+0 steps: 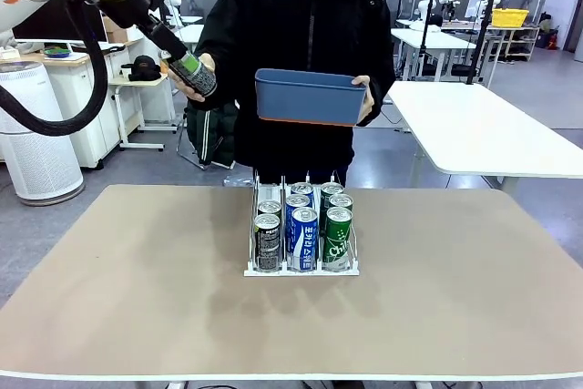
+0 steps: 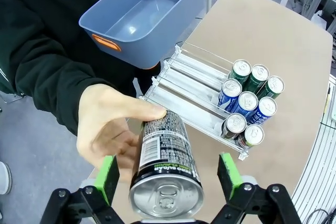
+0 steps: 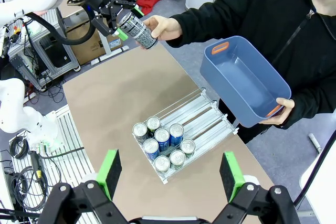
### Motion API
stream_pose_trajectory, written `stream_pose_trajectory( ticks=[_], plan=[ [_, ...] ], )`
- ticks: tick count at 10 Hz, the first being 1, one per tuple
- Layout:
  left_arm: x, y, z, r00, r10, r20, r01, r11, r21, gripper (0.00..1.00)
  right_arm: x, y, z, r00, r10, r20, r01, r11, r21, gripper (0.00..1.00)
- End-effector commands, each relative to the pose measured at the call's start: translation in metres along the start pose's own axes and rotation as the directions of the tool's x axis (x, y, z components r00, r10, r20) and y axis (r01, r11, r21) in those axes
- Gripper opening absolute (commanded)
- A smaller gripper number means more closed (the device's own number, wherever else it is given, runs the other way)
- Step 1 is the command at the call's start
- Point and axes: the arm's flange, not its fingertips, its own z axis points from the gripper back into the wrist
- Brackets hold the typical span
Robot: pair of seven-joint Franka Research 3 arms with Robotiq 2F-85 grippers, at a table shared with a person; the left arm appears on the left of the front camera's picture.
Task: Fill the beverage cans into the dispenser.
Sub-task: Pick up the Pepsi coke handed by the human.
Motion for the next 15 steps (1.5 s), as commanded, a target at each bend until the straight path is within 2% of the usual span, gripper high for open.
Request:
stream_pose_trajectory(
  ticks=[1,6,7,8,9,10,11,15],
  plan=[
    [-0.0079,0.003,-0.0021,1.0,-0.012,0.025,0.012,1.0,-0.006,1.0,-0.0016,0.0005,-0.0006,1.0,0.0,-0.002,0.0,1.0,0.001,1.0],
    [-0.0013,0.0019,0.0,1.0,0.004,-0.002,-0.004,1.0,0.002,1.0,-0.0016,0.0005,-0.0006,1.0,0.0,-0.002,0.0,1.0,0.001,1.0],
    [-0.003,0.0033,0.0013,0.999,-0.028,-0.039,0.028,1.0,-0.004,0.4,-0.0016,0.0005,-0.0006,1.0,0.0,-0.002,0.0,1.0,0.001,1.0],
    [-0.0023,0.0025,0.0011,0.999,-0.011,-0.033,0.011,1.0,0.004,0.4,-0.0016,0.0005,-0.0006,1.0,0.0,-0.002,0.0,1.0,0.001,1.0],
    [-0.0026,0.0026,0.0007,0.999,-0.005,-0.035,0.005,1.0,0.004,0.0,-0.0016,0.0005,-0.0006,1.0,0.0,-0.002,0.0,1.0,0.001,1.0],
    [-0.0043,0.0032,0.0016,0.999,-0.003,-0.043,0.003,1.0,0.002,0.35,-0.0016,0.0005,-0.0006,1.0,0.0,-0.002,0.0,1.0,0.001,1.0],
    [-0.0048,0.0032,0.0016,0.999,0.005,-0.046,-0.004,1.0,0.008,0.0,-0.0016,0.0005,-0.0006,1.0,0.0,-0.002,0.0,1.0,0.001,1.0],
    [-0.0052,0.0043,0.004,0.997,0.025,-0.07,-0.024,0.999,0.027,0.0,-0.0016,0.0005,-0.0006,1.0,0.0,-0.002,0.0,1.0,0.001,1.0]
  ],
)
